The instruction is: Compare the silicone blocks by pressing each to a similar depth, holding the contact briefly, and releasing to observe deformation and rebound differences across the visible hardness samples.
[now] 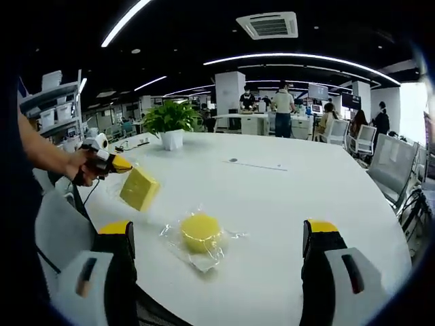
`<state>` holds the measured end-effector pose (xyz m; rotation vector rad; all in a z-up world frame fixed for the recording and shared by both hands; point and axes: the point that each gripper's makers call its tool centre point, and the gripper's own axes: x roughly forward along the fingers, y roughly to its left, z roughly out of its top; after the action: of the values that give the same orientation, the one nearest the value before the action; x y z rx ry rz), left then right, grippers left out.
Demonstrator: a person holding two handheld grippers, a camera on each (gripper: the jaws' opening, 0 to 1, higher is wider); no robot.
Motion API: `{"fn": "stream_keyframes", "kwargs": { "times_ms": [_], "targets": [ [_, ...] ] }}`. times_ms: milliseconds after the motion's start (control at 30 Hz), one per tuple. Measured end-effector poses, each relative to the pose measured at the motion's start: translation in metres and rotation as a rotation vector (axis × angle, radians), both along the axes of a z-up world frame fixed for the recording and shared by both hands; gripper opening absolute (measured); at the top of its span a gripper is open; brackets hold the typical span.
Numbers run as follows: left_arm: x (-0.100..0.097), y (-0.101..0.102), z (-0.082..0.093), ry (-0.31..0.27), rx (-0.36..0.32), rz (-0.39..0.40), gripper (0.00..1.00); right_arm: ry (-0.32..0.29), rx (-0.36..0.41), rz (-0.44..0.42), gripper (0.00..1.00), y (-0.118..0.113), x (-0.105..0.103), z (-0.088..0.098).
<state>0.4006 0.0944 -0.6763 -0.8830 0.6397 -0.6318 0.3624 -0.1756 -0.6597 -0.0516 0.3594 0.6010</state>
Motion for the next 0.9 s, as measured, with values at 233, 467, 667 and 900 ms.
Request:
{"fn": "stream_keyframes", "kwargs": {
  "times_ms": [233,467,667,900],
  "targets": [
    [0.015,0.013,-0.025,0.014,0.078,0.03,0.0,0.013,-0.006,-0.007,0.97,-0.002,-0.003,-0.004],
    [0.019,0.025,-0.048,0.018,0.23,0.005,0.0,0.024,-0.012,-0.014,0.97,-0.005,-0.004,-0.009],
    [0.03,0.034,-0.07,0.025,0.359,-0.041,0.0,0.034,-0.026,-0.013,0.97,-0.007,-0.003,-0.012],
    [0.031,0.046,-0.097,0.038,0.56,-0.148,0.0,0.051,-0.055,0.006,0.97,-0.006,-0.005,-0.02]
  ]
}}
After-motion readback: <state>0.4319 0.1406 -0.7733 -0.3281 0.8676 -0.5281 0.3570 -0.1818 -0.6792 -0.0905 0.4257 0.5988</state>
